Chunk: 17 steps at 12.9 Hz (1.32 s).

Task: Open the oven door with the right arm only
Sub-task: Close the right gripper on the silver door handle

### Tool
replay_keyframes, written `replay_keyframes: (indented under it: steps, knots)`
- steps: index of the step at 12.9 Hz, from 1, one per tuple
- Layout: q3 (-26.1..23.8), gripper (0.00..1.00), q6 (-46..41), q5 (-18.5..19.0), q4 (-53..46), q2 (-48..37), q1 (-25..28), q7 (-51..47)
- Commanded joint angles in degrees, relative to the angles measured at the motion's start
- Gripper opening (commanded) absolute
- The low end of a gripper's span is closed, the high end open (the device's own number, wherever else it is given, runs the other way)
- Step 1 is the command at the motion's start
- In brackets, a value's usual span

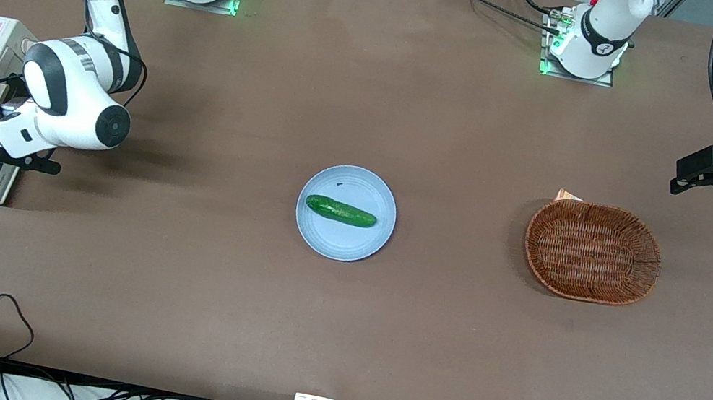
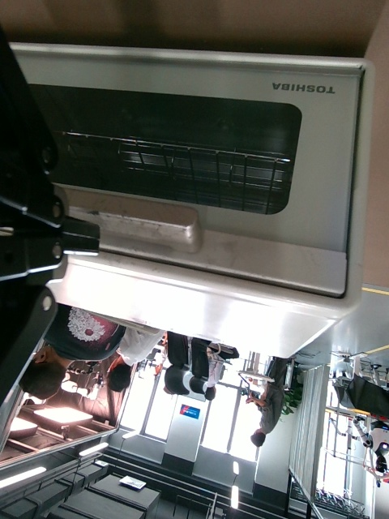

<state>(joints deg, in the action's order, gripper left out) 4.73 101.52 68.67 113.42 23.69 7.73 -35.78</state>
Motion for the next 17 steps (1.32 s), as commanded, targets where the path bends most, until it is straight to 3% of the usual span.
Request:
replay_keyframes:
  steps: [1,17]
  knots:
    - [-0.25,0.02,0.69,1.38,1.46,-0.93,-0.43,-1.83]
    - [-0.6,0.02,1.31,0.59,1.19,0.48,-0.35,-1.57]
